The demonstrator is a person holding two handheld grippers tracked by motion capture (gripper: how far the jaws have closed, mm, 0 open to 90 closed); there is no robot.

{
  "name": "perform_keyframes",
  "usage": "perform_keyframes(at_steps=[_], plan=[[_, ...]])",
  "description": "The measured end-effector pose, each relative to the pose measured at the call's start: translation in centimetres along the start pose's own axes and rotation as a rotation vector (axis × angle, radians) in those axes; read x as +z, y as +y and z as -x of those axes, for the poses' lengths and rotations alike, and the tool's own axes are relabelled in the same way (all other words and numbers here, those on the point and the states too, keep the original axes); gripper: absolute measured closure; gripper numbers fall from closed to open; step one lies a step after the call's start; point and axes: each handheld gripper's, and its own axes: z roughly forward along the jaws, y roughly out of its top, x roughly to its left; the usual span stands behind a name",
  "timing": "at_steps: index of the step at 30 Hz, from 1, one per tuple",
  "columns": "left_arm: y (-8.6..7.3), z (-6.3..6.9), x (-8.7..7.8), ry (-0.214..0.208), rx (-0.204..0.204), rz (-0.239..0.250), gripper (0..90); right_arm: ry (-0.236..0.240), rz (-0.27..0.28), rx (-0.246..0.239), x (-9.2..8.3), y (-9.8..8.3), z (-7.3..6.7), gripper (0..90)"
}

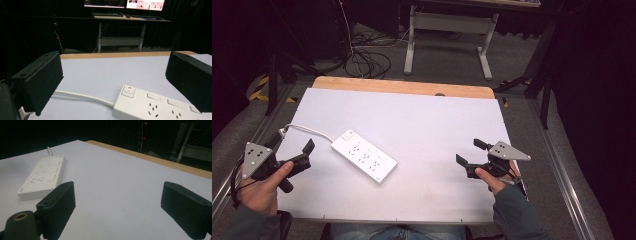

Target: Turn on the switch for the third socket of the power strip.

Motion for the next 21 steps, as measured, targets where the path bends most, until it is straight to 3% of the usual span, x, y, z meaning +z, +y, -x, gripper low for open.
perform_keyframes(at_steps=[11,20,21], plan=[[-0.02,-0.01,0.02,-0.001,-0.001,-0.002,1.7,0.001,-0.008,-0.004,0.18,-0.06,-0.06,13.8],[-0.03,-0.02,0.03,-0.001,-0.001,-0.002,1.8,-0.017,-0.019,0.0,0.25,0.08,-0.25,33.2],[-0.02,-0.03,0.03,-0.001,-0.002,-0.002,1.8,-0.014,-0.017,0.001,0.25,0.1,-0.24,38.4]])
